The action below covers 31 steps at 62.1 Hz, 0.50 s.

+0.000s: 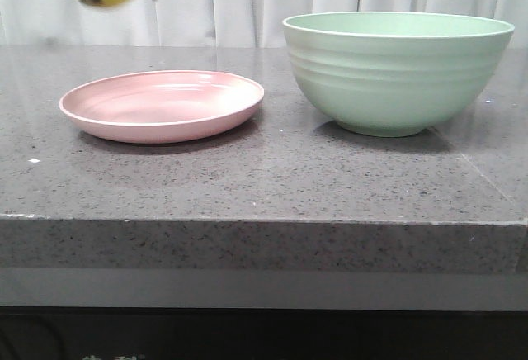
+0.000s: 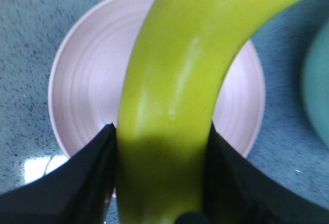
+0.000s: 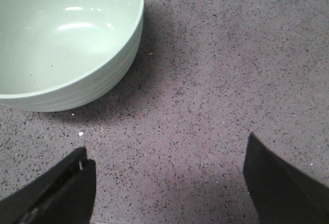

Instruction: Transfer banana from pink plate to green bowl

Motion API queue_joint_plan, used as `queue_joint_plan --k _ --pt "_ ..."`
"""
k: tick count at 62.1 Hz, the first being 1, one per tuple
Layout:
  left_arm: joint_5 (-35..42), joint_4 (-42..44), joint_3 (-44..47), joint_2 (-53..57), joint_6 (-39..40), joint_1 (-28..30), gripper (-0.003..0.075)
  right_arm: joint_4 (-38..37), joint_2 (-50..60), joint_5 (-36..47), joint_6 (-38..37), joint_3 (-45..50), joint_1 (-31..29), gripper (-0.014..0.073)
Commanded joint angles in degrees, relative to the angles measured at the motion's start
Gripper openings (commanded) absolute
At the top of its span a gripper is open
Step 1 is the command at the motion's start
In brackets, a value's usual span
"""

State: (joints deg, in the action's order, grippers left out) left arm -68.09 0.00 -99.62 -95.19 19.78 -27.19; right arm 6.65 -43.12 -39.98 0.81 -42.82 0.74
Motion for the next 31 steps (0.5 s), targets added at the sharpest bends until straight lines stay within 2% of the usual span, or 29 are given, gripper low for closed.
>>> queue_joint_plan --k 1,6,19,24,31 --pt "6.5 -4.6 2.1 7.1 -4.9 1.4 0.0179 0.5 -0.1 3.3 0.1 -2.0 -0.1 0.0602" --pt "10.8 -11.1 7.8 11.6 -10.1 3.1 0.0179 0.8 -0.1 3.3 0.1 -2.0 -0.1 0.0602" --pt "19.8 -32.6 23.6 21.4 -31.4 5.2 0.0179 2.5 -0.1 3.2 0.1 -2.0 -0.1 0.0602" --pt "20.5 -39.9 28.2 23.5 -39.6 5.1 0.0179 3.6 -0.1 3.2 0.1 -2.0 -0.1 0.0602" --pt "20.1 -54.6 33.8 24.6 -53.6 5.0 0.0179 4.9 -0.1 3.1 0.5 -2.0 -0.1 0.0602"
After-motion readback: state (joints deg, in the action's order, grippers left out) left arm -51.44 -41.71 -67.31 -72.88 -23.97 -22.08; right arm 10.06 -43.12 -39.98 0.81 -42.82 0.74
